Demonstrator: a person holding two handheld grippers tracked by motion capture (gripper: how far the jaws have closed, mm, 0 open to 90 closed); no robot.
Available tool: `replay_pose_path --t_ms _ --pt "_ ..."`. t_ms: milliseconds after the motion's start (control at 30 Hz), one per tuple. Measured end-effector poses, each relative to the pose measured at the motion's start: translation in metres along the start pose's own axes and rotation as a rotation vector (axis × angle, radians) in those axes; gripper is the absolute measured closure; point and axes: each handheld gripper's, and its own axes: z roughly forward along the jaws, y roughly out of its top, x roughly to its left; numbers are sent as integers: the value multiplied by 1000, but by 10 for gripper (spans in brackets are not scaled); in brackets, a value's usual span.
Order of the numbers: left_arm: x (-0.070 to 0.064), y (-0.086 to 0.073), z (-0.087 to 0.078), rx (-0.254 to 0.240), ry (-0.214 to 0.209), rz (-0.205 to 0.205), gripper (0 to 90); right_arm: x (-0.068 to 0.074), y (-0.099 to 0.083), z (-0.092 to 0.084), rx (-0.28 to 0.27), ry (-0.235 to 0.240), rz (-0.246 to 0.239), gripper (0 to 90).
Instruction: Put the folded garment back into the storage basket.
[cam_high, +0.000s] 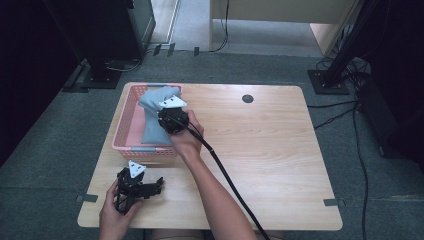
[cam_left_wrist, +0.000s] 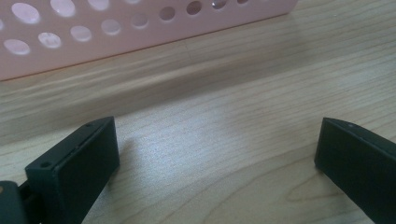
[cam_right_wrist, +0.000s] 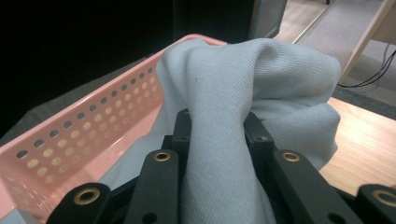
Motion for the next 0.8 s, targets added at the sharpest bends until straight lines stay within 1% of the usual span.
replay_pose_path --t_ms 67,100,133,167,267,300,333,367,400,433,467,500,533,567,600,633,700,733,767,800 --pt "0 0 0 0 0 0 0 5 -1 6 12 2 -14 730" --pt "0 0 0 0 0 0 0 5 -1 6 12 2 -14 730" --pt "0 0 0 0 0 -1 0 11 -1 13 25 3 -16 729" --pt "0 0 0 0 0 -1 0 11 -1 13 25 3 -16 729" --pt "0 0 0 0 1 0 0 17 -3 20 41 11 -19 729" --pt "0 0 0 1 0 -1 0 21 -4 25 59 16 -15 728" --pt "0 0 0 0 0 -1 0 22 -5 27 63 18 -12 727" --pt "0 0 0 0 0 -1 0 22 -6 30 71 24 3 727" --pt "0 0 0 0 0 -1 0 22 -6 30 71 24 3 727" --pt "0 0 0 0 0 -1 0 23 -7 32 78 34 34 726" --pt "0 0 0 0 0 -2 0 23 -8 34 80 40 53 725" --pt "0 0 0 0 -1 -2 0 25 -10 38 90 45 48 723" --pt "0 0 0 0 -1 -2 0 25 -10 38 90 45 48 723" --pt "0 0 0 -2 0 -4 0 26 -13 42 106 35 29 721" --pt "0 0 0 -2 0 -4 0 26 -13 42 106 35 29 721" --pt "0 0 0 -1 0 -3 0 26 -14 45 118 36 27 720" --pt "0 0 0 0 0 -1 0 25 -16 48 154 37 46 714" --pt "0 0 0 1 0 0 0 21 -18 49 185 50 81 688" --pt "0 0 0 1 0 0 0 19 -19 50 197 52 92 675" --pt "0 0 0 1 0 0 0 19 -19 50 197 52 92 675"
